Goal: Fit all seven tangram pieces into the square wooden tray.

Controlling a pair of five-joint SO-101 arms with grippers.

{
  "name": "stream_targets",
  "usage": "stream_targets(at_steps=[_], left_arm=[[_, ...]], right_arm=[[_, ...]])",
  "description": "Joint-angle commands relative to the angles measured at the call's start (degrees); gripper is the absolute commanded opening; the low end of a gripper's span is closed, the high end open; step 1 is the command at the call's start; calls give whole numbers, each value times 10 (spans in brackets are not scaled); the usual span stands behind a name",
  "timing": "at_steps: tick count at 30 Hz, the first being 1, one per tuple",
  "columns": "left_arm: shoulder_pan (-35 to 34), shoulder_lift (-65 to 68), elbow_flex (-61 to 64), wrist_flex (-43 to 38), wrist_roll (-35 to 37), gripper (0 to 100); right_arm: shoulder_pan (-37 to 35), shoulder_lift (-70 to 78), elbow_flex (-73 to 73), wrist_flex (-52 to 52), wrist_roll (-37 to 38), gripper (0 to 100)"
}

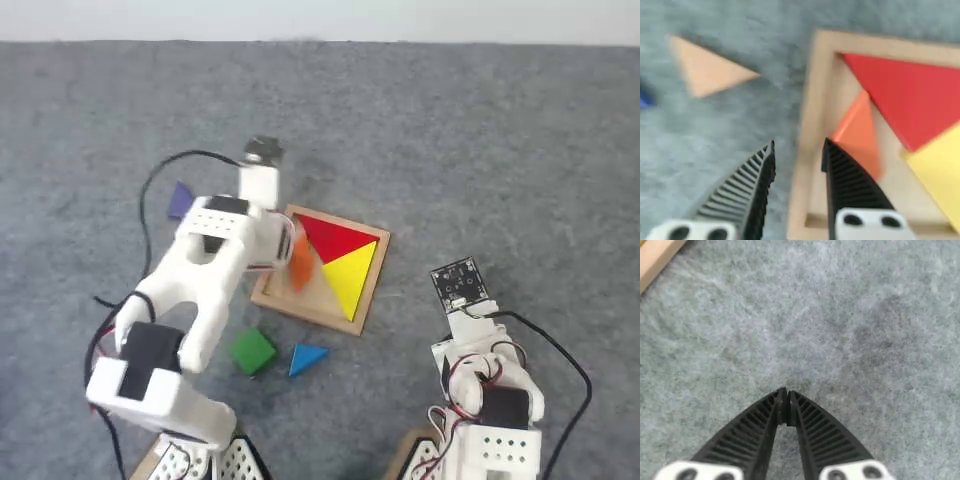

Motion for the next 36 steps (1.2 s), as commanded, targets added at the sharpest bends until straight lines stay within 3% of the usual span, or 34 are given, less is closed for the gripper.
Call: stream_targets(at_steps=[1, 11, 17, 20, 31, 36], left_arm=[[21, -4, -25, 17, -1, 145], [18, -71, -14, 18, -5, 144], [102, -207, 101, 1, -55, 144], [106, -231, 117, -1, -56, 144], [152, -111, 87, -4, -66, 145], [138, -58, 54, -1, -64, 145]], right_arm=[[-2, -9, 10, 1, 4, 8], [-2, -9, 10, 1, 4, 8], [-2, -9, 10, 1, 4, 8], [-2, -9, 10, 1, 4, 8], [-2, -9, 10, 1, 4, 8], [-2, -9, 10, 1, 4, 8]])
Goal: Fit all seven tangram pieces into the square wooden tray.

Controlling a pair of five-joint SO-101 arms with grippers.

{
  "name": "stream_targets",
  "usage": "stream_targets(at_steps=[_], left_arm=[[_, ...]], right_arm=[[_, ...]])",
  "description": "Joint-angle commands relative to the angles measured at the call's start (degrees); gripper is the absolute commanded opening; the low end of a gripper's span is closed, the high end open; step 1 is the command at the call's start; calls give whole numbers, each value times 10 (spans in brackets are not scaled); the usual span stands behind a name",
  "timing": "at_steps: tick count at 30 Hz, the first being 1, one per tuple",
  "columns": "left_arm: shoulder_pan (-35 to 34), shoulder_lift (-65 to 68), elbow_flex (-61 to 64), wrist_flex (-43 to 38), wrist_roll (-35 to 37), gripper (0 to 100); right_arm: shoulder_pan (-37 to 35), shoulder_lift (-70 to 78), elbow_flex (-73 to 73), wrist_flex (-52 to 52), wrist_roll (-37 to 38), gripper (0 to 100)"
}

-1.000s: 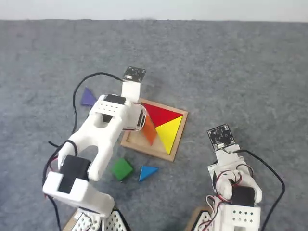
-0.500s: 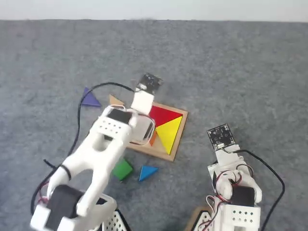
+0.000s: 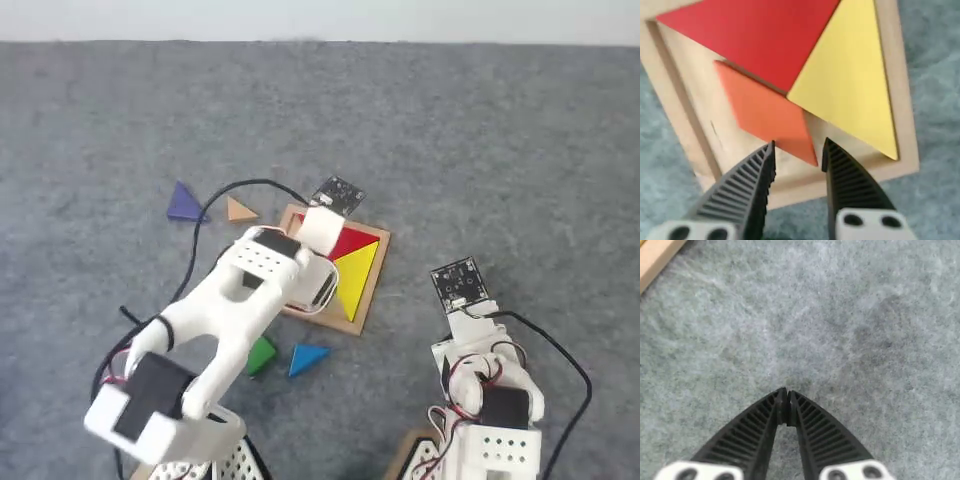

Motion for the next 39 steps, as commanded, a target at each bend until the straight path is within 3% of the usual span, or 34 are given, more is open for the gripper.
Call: stream_targets(at_steps=[1, 8, 19, 29, 35, 39], left_arm=[[-14, 25, -42, -13, -5, 145], [-76, 98, -124, -13, 11, 145], [-78, 114, -172, -11, 7, 145], [-70, -112, -35, -37, -24, 148], [-70, -83, -22, -107, -23, 148], [-70, 0, -73, -112, -22, 148]], right_arm=[[-2, -9, 10, 1, 4, 8], [-2, -9, 10, 1, 4, 8], [-2, -9, 10, 1, 4, 8], [-2, -9, 10, 1, 4, 8], [-2, -9, 10, 1, 4, 8], [-2, -9, 10, 1, 4, 8]])
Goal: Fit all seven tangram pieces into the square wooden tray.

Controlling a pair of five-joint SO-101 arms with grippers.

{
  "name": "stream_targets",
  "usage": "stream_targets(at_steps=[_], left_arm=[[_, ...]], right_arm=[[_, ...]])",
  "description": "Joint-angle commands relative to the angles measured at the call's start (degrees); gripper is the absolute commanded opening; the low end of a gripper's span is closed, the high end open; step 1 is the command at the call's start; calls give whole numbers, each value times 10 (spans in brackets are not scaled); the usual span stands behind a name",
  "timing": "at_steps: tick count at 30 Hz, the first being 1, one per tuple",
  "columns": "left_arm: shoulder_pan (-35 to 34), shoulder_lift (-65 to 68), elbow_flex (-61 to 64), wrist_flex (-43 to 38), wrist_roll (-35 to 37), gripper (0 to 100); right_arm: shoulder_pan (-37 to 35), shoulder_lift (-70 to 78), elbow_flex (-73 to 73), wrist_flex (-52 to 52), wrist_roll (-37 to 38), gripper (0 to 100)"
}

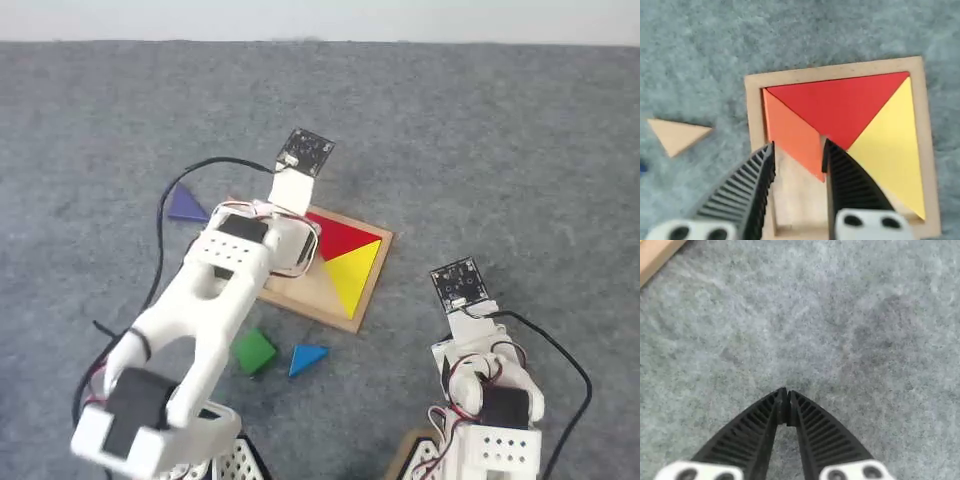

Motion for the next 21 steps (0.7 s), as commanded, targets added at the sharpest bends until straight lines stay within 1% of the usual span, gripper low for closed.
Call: stream_targets(at_steps=[1, 6, 13, 17, 21], left_arm=[[5, 62, -61, -16, -1, 148], [5, 137, -117, 31, -2, 145], [7, 147, -118, 102, -4, 145], [10, 141, -96, 138, -8, 145], [11, 135, -95, 149, -28, 145]], right_arm=[[-2, -9, 10, 1, 4, 8], [-2, -9, 10, 1, 4, 8], [-2, -9, 10, 1, 4, 8], [-2, -9, 10, 1, 4, 8], [-2, -9, 10, 1, 4, 8]])
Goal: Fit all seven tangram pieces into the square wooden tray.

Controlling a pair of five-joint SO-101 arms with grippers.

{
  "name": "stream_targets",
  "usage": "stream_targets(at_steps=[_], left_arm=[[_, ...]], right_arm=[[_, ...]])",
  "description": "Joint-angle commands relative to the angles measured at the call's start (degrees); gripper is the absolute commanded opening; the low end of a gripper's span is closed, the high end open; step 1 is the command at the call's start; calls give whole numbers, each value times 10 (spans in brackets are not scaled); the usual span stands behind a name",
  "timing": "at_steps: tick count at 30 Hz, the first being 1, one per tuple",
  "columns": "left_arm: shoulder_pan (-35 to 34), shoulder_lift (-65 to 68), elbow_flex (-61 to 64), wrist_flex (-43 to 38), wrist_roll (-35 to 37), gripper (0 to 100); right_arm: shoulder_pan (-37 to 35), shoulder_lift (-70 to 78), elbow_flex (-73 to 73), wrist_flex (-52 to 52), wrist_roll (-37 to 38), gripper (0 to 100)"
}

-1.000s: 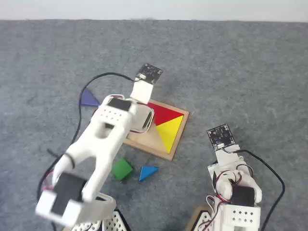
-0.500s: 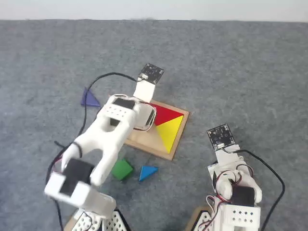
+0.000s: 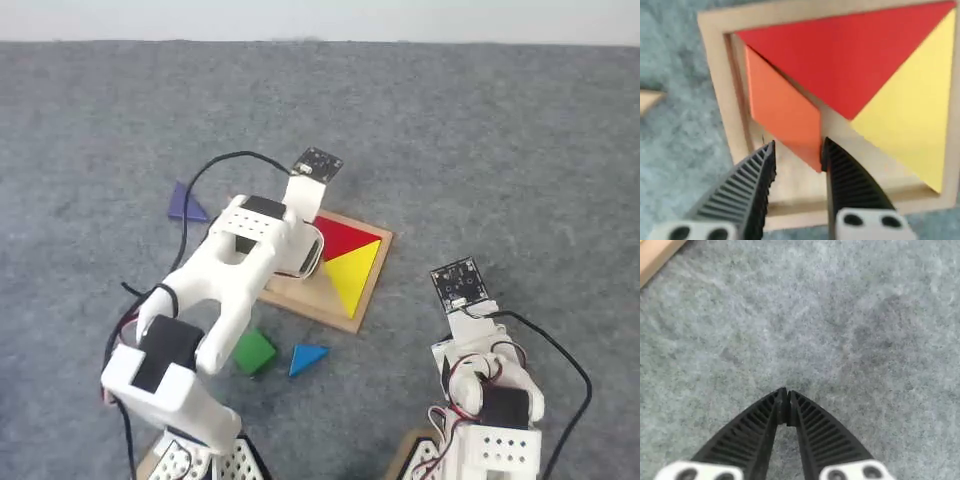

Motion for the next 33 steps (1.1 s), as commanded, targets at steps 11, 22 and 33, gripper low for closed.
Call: stream_targets(at_steps=[11, 22, 33], left_arm=[[1, -246, 118, -52, -13, 148], [0, -75, -16, -81, 68, 156], [-22, 61, -111, 7, 111, 265]], right_arm=[[-2, -9, 10, 1, 4, 8], [-2, -9, 10, 1, 4, 8], [-2, -9, 10, 1, 4, 8]])
